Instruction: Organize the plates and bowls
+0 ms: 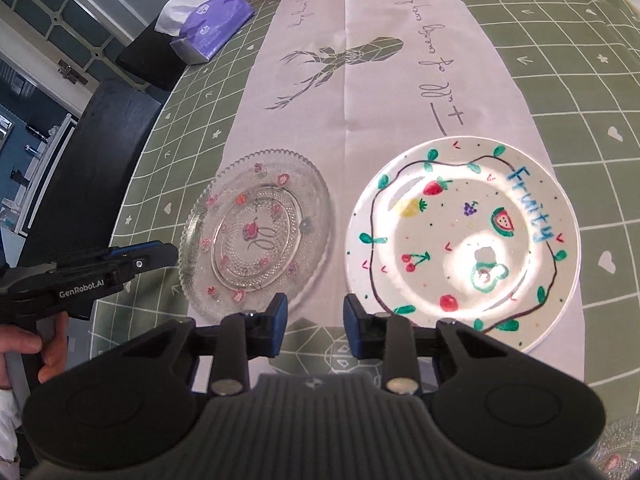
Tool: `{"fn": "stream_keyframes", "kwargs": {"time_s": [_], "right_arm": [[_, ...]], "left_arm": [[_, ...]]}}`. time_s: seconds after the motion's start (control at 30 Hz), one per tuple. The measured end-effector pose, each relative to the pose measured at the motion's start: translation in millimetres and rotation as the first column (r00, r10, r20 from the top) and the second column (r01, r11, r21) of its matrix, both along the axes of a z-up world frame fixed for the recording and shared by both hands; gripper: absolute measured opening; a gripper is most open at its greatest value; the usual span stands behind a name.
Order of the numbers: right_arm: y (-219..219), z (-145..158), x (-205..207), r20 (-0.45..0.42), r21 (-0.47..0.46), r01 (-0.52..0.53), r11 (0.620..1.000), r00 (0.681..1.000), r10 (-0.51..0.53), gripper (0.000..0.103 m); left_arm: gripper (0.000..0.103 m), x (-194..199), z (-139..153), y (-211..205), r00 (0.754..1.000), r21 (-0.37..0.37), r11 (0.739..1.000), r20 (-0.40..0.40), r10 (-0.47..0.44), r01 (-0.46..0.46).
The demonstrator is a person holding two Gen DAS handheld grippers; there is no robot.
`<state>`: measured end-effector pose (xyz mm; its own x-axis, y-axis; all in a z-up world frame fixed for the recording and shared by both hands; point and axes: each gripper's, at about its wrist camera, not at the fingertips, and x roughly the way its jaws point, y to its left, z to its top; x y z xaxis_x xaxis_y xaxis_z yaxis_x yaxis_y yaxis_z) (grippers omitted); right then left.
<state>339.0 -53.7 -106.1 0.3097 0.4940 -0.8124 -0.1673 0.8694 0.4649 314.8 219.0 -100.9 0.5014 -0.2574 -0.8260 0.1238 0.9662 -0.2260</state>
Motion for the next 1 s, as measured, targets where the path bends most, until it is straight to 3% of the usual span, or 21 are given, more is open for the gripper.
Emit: {"fn": "stream_keyframes", "kwargs": {"time_s": [0.57,0.6,0.67,0.73,1.0], "right_arm": [[5.6,-15.6,19.6,-0.022,0.059,0.064,0.996,0.998,-0.063,0.028],[6.2,-16.2,20.8,-0.018,0.058,0.068,0.996,0.998,-0.067,0.023],[6.8,-18.7,22.5,-0.019,0.062,0.072,0.995,0.997,-0.071,0.014],[5.7,-20.1,22.7,-0.020,0.064,0.087,0.994,0.996,-0.086,0.010],[6.7,-16.8,20.2,-0.012,0.053,0.080,0.995,0.997,-0.080,0.009]], "left_arm": [[0.030,16.3,-17.7,6.6,0.998,-0.100,0.994,0.012,0.056,-0.054],[0.030,16.7,-18.1,6.1,0.998,-0.102,0.993,0.012,0.057,-0.055],[0.019,16.6,-18.7,4.3,0.999,-0.110,0.993,0.009,0.047,-0.046],[0.018,15.9,-17.6,2.0,0.999,-0.102,0.994,0.010,0.048,-0.047],[0.016,9.6,-10.6,-1.3,0.999,-0.065,0.997,0.009,0.035,-0.035]]}}
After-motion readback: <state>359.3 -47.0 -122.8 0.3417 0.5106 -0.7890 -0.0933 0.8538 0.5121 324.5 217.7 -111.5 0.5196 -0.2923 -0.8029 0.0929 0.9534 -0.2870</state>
